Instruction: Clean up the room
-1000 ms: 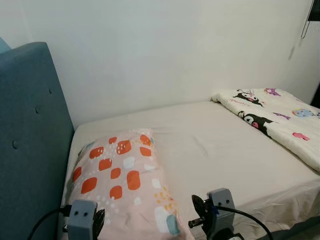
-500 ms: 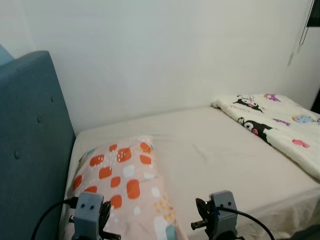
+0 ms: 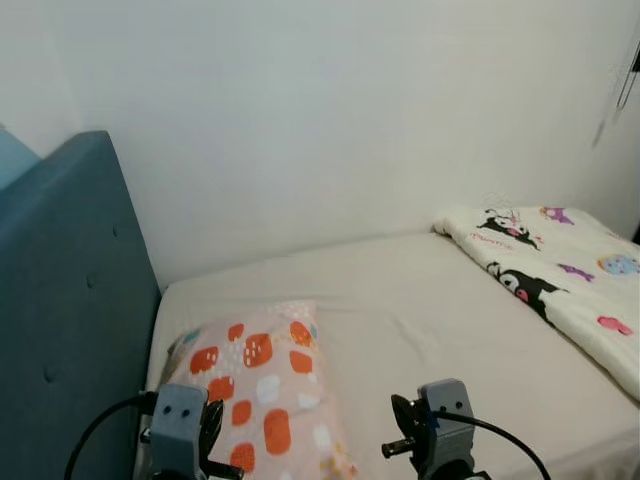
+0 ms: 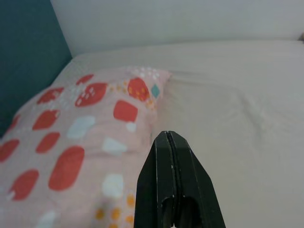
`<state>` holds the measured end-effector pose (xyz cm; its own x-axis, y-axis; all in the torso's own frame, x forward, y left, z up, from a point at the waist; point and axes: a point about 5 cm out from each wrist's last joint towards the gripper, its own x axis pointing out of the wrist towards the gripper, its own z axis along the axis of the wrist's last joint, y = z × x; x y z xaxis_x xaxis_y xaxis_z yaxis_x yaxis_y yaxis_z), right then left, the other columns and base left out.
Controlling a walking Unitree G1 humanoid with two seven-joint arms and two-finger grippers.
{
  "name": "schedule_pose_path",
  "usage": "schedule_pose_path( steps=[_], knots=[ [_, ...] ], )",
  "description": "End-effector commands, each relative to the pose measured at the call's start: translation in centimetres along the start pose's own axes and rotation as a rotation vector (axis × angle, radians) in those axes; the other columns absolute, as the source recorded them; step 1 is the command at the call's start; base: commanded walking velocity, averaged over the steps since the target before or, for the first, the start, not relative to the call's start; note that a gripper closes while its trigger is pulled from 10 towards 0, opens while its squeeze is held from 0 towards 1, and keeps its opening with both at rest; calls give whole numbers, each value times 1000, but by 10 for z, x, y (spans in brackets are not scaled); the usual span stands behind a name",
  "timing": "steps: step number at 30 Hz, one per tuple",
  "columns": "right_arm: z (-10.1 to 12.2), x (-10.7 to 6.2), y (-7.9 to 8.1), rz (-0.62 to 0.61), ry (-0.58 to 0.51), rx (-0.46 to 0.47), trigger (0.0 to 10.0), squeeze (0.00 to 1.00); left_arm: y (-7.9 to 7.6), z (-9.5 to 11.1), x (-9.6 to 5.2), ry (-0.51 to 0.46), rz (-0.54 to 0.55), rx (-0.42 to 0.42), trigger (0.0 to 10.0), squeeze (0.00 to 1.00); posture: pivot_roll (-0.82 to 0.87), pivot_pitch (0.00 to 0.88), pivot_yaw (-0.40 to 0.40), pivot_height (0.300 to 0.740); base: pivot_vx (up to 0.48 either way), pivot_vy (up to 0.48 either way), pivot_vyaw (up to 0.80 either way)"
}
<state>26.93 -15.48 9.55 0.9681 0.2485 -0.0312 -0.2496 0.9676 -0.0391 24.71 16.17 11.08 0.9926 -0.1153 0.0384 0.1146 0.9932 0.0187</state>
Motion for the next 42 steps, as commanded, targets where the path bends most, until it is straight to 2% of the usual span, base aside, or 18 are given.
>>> schedule_pose_path(
  steps=[1,5,13,16,17,19,24,32,42],
  knots=[
    [-1,-1,1,-2,14,9,10000,0,4,-6,-3,25,27,-7,10000,0,-54,96,-3,716,0,0,0],
    [-1,-1,3,1,16,15,10000,0,6,-8,-3,29,33,-6,10000,0,-53,96,-5,736,0,0,0],
    [-3,0,4,11,28,16,10000,0,8,-9,-2,34,37,-10,10000,0,-51,98,-5,740,0,0,0],
    [-8,1,6,28,64,25,10000,0,7,-13,-1,47,33,-13,10000,0,-49,98,-4,740,0,0,0],
    [-11,1,8,39,78,21,10000,0,6,-18,0,83,28,-52,10000,0,-49,96,-2,740,0,0,0],
    [-22,3,9,34,132,60,10000,0,4,-23,2,99,19,-71,10000,0,-47,96,-1,740,0,0,0],
    [-26,7,11,21,136,74,10000,0,-1,-30,6,116,0,-12,10000,0,-46,94,4,740,0,0,0],
    [-26,8,13,22,138,81,10000,0,-2,-29,9,108,-14,2,10000,0,-45,96,9,740,0,0,0],
    [-41,3,12,1,175,79,10000,0,-6,-40,8,144,-28,13,10000,0,-44,88,15,740,0,0,0]
  ],
)
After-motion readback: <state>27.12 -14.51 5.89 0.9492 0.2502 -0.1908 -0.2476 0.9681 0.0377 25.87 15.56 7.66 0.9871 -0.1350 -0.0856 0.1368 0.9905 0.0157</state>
